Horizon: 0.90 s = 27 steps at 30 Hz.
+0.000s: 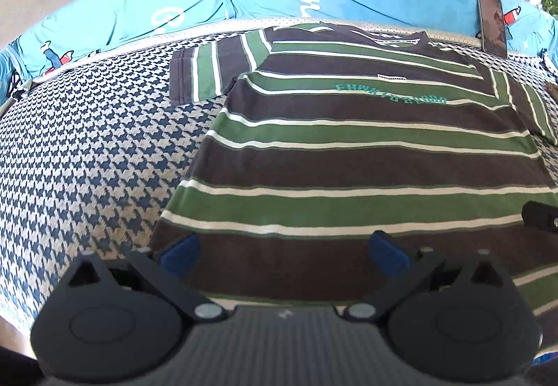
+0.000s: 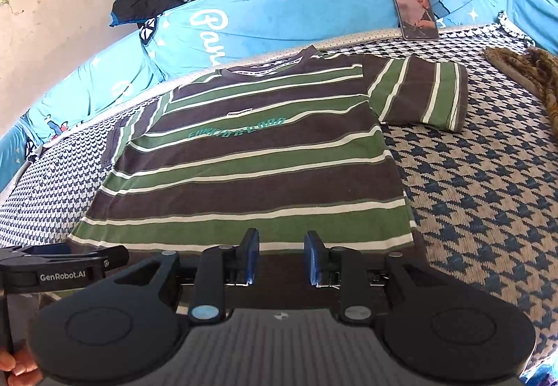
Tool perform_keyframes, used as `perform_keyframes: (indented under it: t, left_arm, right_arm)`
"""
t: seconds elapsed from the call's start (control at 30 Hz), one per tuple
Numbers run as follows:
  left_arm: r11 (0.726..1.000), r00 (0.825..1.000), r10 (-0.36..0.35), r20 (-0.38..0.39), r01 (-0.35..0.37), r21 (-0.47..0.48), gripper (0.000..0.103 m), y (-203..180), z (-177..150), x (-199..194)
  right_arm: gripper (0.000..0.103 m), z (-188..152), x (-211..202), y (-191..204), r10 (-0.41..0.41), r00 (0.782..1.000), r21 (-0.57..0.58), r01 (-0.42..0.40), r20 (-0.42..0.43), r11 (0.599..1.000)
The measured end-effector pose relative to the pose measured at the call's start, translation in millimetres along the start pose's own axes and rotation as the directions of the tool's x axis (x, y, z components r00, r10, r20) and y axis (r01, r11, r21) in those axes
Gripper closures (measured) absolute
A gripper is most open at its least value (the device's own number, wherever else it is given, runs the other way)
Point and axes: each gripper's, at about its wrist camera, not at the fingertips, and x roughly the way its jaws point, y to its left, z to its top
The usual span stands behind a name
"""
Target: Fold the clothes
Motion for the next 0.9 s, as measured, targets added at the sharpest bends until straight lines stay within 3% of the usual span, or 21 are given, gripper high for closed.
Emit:
perform_keyframes:
  t: [0.2,0.3,0.4,0.53,0.67,0.83,0.9]
  left_arm:
    - [1.0,0.999,-0.016,-0.033,0.015,-0.022,0.0,9.7,2.3,11.1]
    - [0.999,0.999,-0.01,-0.051,0.008,-0.035,0.0,18.7,8.3,16.3]
    - [0.999,0.998,-0.003,-0.07,-0.001,-0.049,0.0,28.1,14.7,21.8]
    - [0.999,0.997,0.025,-0.075,-0.023,0.024,0.0,27.2,22.0,27.2]
    - [0.995,0.996,0.052,-0.079,-0.045,0.087,0.0,26.7,33.5,30.8]
    - [0.994,0.996,0.075,-0.051,-0.07,0.088,0.0,40.9,59.1,34.1]
    - [0.996,0.998,0.049,-0.042,-0.046,0.08,0.0,46.1,70.4,35.5]
  right_arm:
    - [0.076,11.5,17.2,-12.2,-0.009,0.999,0.01,0.01,-0.045,1.0]
    - [0.077,15.9,17.6,-14.4,-0.048,0.998,-0.038,0.046,-0.048,0.998]
    - [0.077,21.5,19.4,-23.8,-0.031,0.997,-0.027,0.029,-0.073,0.999]
    - [0.076,32.8,18.7,-39.1,-0.046,0.995,-0.006,0.045,-0.084,0.999]
    - [0.076,49.5,17.3,-60.9,-0.064,0.996,0.042,0.066,-0.058,0.997]
    - [0.075,70.5,15.6,-88.2,-0.088,0.996,0.102,0.09,-0.027,0.991]
    - [0.074,78.0,17.7,-99.9,-0.106,0.994,0.133,0.106,-0.006,0.986]
